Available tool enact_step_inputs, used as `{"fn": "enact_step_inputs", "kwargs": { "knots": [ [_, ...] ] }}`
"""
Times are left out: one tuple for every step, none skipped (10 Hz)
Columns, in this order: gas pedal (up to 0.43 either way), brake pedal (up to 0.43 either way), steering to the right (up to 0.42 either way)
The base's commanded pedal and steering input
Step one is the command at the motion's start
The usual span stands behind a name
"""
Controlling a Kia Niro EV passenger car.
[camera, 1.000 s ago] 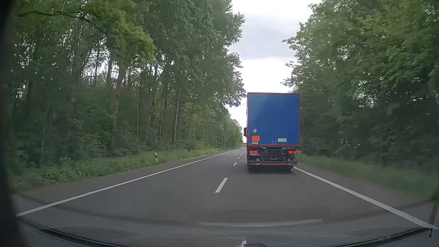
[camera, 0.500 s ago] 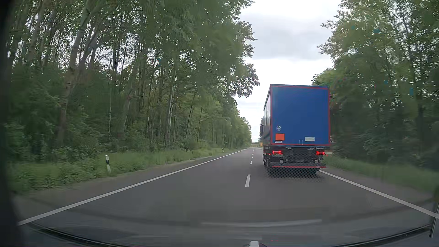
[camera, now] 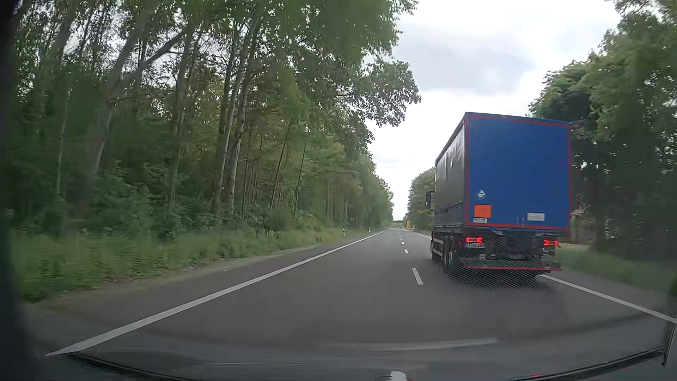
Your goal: Follow the waypoints while adhering to traffic rules and regulations
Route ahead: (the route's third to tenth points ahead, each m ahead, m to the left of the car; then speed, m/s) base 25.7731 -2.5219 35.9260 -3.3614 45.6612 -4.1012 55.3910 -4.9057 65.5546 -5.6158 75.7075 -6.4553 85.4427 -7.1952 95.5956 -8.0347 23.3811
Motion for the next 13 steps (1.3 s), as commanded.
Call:
{"fn": "enact_step_inputs", "kwargs": {
  "knots": [
    [0.669, 0.000, 0.009],
    [0.669, 0.000, 0.013],
    [0.669, 0.000, 0.015],
    [0.669, 0.000, 0.016],
    [0.681, 0.000, 0.016],
    [0.681, 0.000, 0.016],
    [0.681, 0.000, 0.016],
    [0.681, 0.000, 0.016],
    [0.681, 0.000, 0.015],
    [0.681, 0.000, 0.014],
    [0.681, 0.000, 0.011],
    [0.681, 0.000, 0.010],
    [0.681, 0.000, 0.010]
  ]
}}
